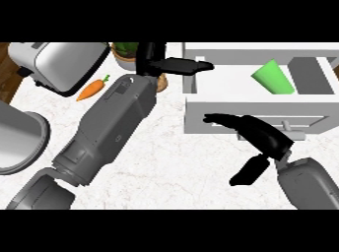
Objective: Pick up the cup, place it into the drawer and close the drawer
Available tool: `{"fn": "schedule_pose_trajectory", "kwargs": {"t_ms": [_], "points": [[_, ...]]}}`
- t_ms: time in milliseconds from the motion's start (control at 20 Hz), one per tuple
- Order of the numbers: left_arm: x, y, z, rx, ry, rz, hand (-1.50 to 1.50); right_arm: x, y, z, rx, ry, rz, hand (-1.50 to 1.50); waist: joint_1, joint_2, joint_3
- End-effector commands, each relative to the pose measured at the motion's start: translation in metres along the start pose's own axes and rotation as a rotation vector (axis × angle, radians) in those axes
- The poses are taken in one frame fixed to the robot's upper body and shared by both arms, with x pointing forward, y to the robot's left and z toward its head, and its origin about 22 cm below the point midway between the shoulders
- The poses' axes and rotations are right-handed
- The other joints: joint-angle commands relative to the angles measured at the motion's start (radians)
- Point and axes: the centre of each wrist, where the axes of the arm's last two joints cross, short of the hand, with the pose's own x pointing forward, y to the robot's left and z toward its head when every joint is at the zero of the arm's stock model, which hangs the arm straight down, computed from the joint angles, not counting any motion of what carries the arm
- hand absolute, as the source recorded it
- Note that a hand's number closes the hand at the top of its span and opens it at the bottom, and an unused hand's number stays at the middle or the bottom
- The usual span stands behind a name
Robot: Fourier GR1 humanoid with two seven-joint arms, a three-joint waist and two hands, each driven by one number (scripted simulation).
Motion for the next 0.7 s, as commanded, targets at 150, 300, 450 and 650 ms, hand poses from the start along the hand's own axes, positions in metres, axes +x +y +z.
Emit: {"fn": "schedule_pose_trajectory", "kwargs": {"t_ms": [150,300,450,650], "points": [[-0.012,0.035,0.018,0.019,-0.03,0.034,-1.5,-0.054,0.018,-0.044,0.058,0.117,0.08,1.5,0.052,0.0,0.001],[-0.014,0.058,0.028,0.02,0.002,0.043,-1.5,-0.067,0.007,-0.059,0.018,0.147,0.06,1.5,0.073,-0.002,0.001],[0.001,0.049,0.018,0.012,-0.019,0.041,-1.5,-0.092,-0.01,-0.048,-0.091,0.104,0.035,1.5,0.1,0.002,0.004],[-0.007,0.081,0.032,-0.002,0.019,0.066,-1.5,-0.083,-0.06,-0.058,-0.196,0.086,0.023,1.5,0.122,0.014,0.003]]}}
